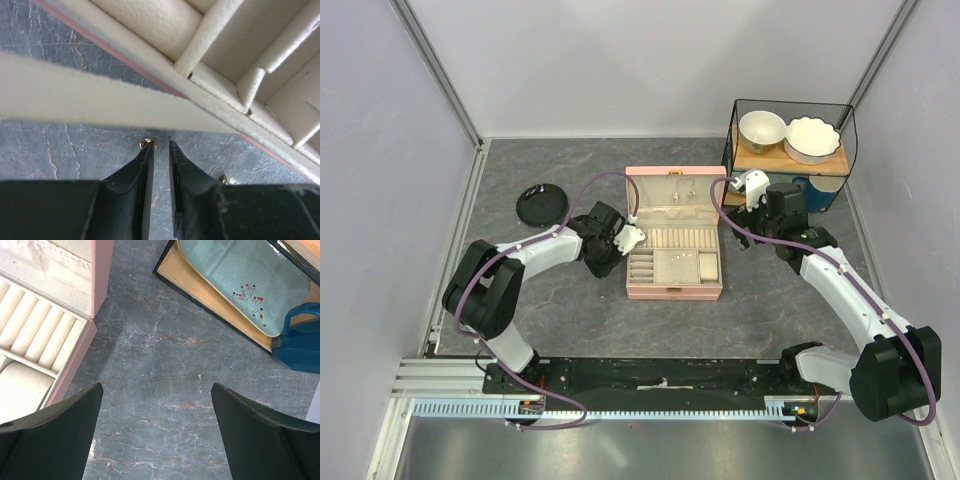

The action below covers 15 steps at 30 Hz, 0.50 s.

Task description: Organize the mixed jewelry

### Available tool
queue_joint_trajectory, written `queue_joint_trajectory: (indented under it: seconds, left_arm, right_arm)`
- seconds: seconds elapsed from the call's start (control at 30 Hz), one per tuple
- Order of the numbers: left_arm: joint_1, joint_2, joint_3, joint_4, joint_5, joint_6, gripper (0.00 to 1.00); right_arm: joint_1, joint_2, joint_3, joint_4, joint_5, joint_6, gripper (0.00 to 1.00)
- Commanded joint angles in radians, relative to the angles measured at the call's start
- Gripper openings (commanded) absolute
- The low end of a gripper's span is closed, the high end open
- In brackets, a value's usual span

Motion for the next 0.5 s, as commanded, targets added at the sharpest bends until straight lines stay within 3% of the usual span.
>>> queue_joint_trajectory:
  seconds: [0.0,0.47]
  left_arm:
    - [0.003,0.008,0.030,0.028,0.001,-0.018,0.25]
    - [0.003,0.006,0.027,0.044,-0.011,-0.012,0.24]
  right_arm:
    - [-0.002,-0.010,-0.001,0.017,-0.006,-0.001,0.98]
    - [-0.002,-0.011,-0.001,0.016,-0.006,-0.002,0.98]
